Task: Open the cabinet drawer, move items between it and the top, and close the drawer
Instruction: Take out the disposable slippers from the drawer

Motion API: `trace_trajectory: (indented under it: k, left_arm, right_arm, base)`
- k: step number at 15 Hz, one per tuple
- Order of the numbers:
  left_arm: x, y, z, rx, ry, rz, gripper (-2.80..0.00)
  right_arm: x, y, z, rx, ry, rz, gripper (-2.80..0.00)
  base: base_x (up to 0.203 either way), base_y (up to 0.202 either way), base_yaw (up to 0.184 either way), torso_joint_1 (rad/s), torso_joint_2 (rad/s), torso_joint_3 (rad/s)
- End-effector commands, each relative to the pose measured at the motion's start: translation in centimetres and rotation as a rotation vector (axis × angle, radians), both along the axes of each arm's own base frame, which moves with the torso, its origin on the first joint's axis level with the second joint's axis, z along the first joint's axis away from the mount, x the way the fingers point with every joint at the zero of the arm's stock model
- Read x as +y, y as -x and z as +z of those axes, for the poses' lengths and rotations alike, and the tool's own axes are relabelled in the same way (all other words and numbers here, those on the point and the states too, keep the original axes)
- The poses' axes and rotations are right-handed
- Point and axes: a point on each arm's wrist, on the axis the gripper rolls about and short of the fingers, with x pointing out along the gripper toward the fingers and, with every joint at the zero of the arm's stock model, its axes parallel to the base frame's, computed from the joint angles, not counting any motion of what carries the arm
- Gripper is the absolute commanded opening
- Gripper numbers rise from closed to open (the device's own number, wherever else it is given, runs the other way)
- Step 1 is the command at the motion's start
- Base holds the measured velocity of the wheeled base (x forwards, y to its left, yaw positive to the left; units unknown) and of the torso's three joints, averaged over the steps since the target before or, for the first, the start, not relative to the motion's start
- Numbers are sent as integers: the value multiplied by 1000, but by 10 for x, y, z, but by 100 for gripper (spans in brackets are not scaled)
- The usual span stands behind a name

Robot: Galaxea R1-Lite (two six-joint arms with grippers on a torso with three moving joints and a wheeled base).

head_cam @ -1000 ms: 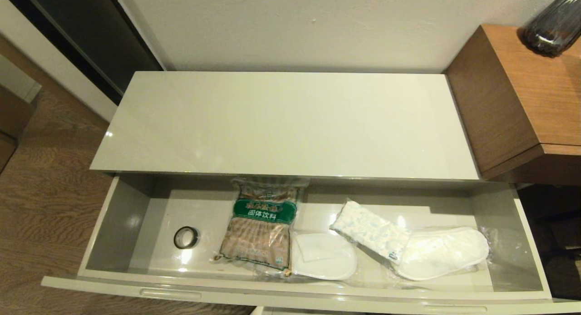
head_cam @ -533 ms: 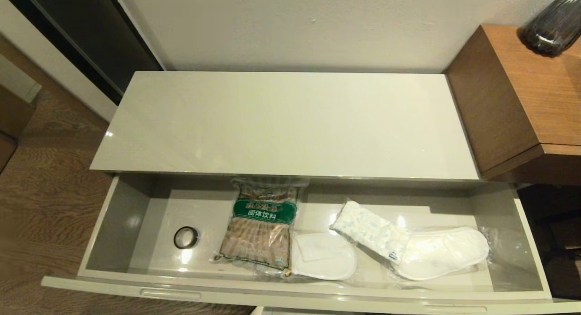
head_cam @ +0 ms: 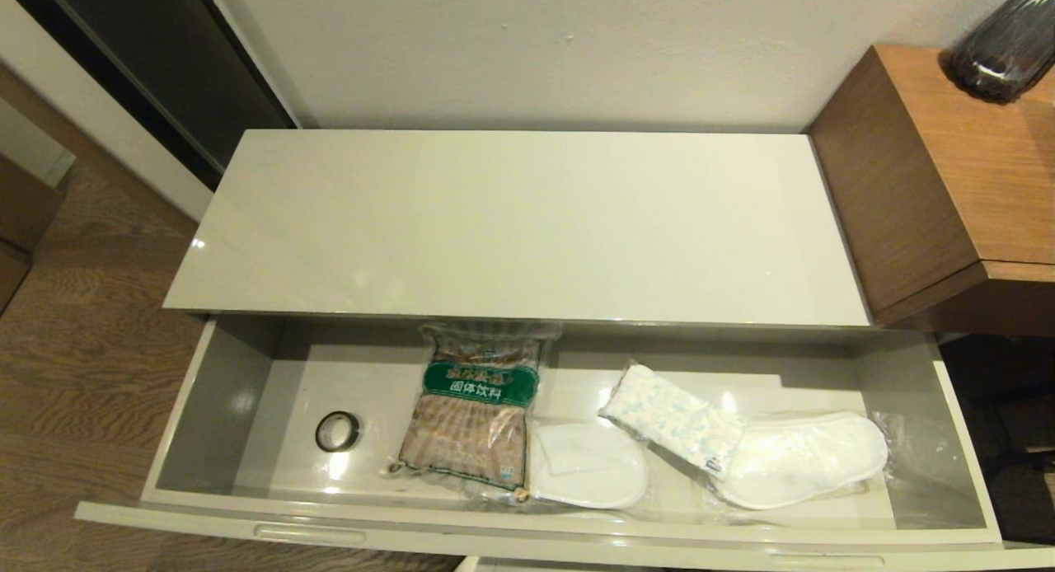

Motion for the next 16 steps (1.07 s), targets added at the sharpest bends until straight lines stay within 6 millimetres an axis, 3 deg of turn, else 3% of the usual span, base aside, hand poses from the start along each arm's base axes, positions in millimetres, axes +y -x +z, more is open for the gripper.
trace_trajectory:
  k: [1, 5, 7, 9, 16]
  left_arm:
    - [0, 0, 0, 2, 42, 10, -280]
    - [0, -1, -1, 4, -21, 2, -280]
    - [0, 0, -1, 6, 58, 17, -280]
    - [0, -1, -1, 3, -26, -2, -280]
    - [0, -1, -2, 2, 9, 9, -280]
  right_arm:
    - [0, 0, 0, 1, 0, 0, -280]
    - [0, 0, 0, 0, 1, 0, -280]
    - [0, 0, 0, 1, 0, 0, -280]
    - [0, 0, 0, 0, 0, 0, -280]
    - [0, 0, 0, 0, 0, 0, -280]
  base:
    - [0, 0, 0, 0, 0, 0]
    - [0, 0, 0, 0, 0, 0]
    - [0, 0, 0, 0, 0, 0]
    - [0, 0, 0, 0, 0, 0]
    - [0, 0, 0, 0, 0, 0]
